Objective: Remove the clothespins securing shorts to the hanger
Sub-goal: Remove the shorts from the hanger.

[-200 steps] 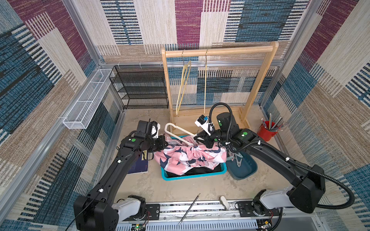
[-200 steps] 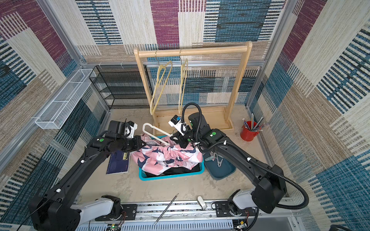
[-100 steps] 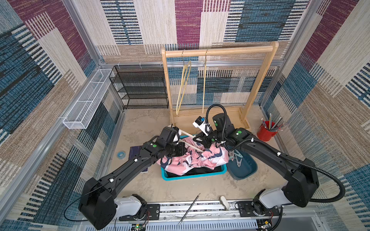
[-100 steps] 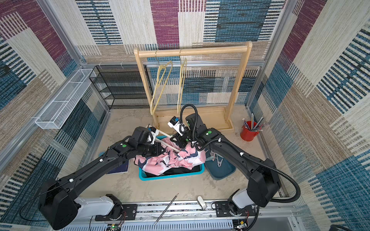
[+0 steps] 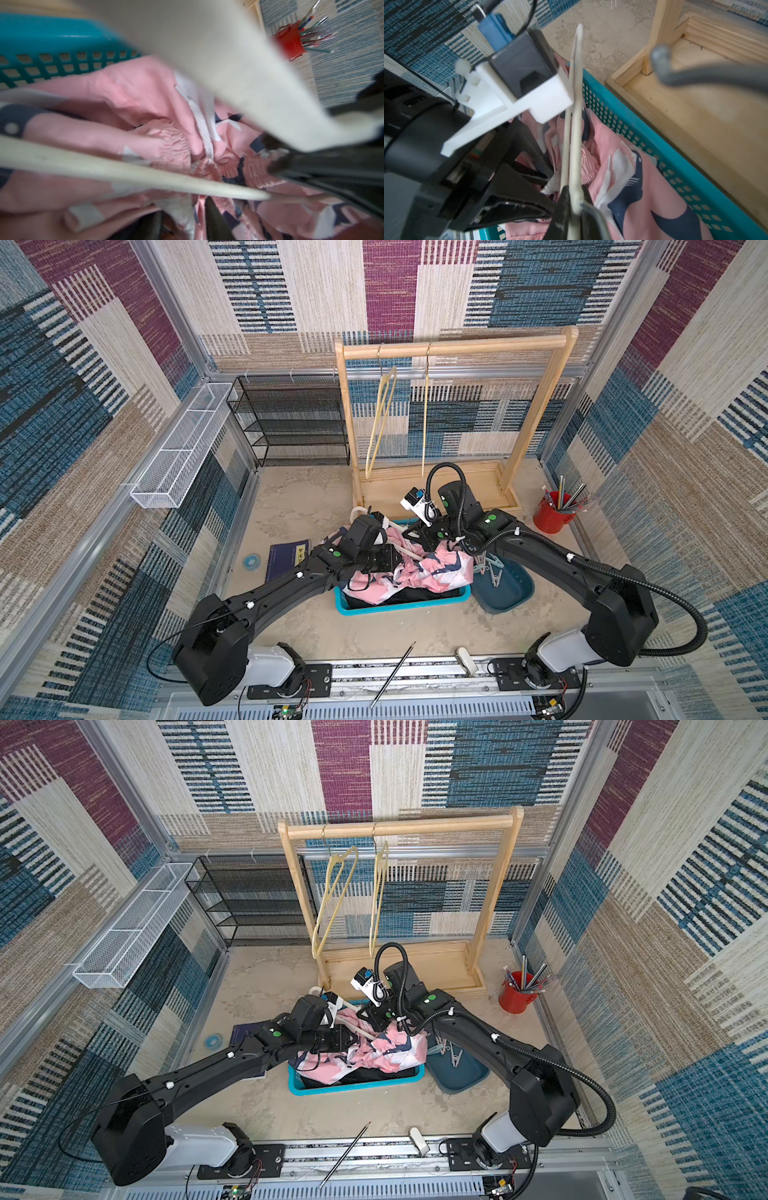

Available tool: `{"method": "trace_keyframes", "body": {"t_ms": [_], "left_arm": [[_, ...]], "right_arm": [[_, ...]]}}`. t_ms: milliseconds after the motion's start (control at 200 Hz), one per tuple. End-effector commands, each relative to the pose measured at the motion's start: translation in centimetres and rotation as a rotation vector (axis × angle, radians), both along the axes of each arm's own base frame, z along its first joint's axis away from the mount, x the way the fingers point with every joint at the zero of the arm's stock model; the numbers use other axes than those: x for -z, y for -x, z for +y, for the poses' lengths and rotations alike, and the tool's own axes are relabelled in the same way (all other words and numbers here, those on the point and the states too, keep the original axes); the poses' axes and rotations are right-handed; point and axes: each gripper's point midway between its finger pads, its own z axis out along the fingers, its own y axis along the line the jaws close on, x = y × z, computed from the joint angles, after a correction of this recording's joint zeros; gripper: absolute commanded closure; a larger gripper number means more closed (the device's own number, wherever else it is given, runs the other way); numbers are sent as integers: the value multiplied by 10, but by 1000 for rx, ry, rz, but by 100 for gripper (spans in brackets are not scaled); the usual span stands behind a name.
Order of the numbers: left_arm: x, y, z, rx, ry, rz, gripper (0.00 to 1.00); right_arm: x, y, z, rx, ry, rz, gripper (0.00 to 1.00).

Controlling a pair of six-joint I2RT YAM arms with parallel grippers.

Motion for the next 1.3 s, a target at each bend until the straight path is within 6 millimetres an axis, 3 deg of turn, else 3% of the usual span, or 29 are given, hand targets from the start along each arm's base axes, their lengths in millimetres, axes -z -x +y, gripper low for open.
{"method": "trace_keyframes", "body": {"t_ms": [0,150,305,496,651,926,1297], "left_arm": [[-21,-3,16,-20,-45,-88,34],[-51,4,39,2,-56,-119,9],[-83,2,74,-31,56,-145,6],[-107,-11,115,-83,156,-194,5],[-127,-18,116,-1,336,-208,10],[-144,-17,117,95,407,-251,16],[-136,-21,126,72,364,-256,16]], "right_arm": [[-15,3,4,-24,-52,-34,100],[-22,11,2,-37,-81,-46,100],[-21,18,1,-56,-95,-28,100],[-42,26,1,-88,-169,-45,100],[-62,33,3,-139,-238,-40,100],[-72,39,1,-191,-288,1,100],[-82,47,-4,-245,-338,22,100]]}}
